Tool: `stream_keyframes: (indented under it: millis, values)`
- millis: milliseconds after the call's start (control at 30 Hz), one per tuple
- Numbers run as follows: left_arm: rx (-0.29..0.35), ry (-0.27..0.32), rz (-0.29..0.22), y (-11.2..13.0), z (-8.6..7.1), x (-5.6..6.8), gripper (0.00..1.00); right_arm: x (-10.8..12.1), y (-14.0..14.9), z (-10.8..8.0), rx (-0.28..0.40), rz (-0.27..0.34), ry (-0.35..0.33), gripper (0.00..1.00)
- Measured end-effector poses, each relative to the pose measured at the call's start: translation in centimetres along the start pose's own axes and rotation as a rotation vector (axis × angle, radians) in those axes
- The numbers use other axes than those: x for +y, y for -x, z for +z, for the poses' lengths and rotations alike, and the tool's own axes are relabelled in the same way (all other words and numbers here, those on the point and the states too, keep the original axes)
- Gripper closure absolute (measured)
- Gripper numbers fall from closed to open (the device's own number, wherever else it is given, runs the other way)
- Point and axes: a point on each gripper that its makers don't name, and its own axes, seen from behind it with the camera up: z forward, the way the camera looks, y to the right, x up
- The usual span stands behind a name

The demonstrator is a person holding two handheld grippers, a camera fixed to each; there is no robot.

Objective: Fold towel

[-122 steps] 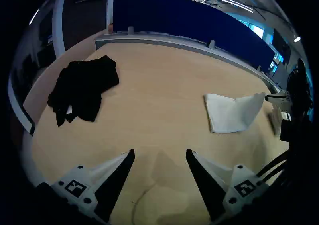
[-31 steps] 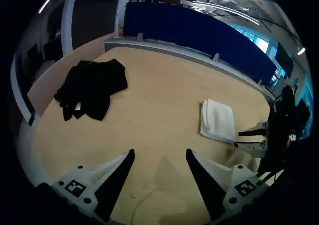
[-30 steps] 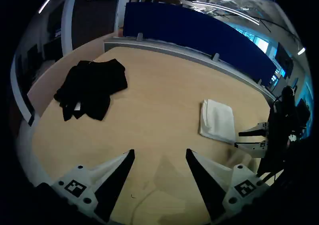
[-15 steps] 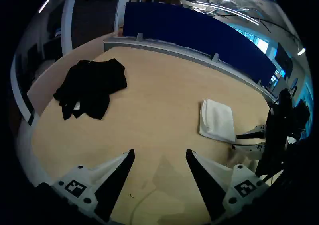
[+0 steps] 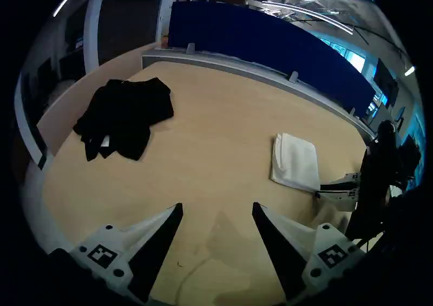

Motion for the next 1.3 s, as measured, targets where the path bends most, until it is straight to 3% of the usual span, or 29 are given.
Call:
stream_keyframes:
  millis: [233, 667, 1300]
  values:
    - [-0.001, -0.001, 0.0, 0.1, 0.0, -0.1, 0.05, 0.4, 0.1, 0.0, 0.005, 0.018, 0.005, 0.95]
    - [0.001, 0.0, 0.005, 0.0, 0.0, -0.1, 0.05, 0.6, -1.8, -1.3, 0.055, -0.04, 0.015, 0.97]
    - [0.054, 0.016, 0.001, -3.0, -1.7, 0.8, 0.05, 1.2, -13.5, -10.5, 0.261, -0.187, 0.05, 0.97]
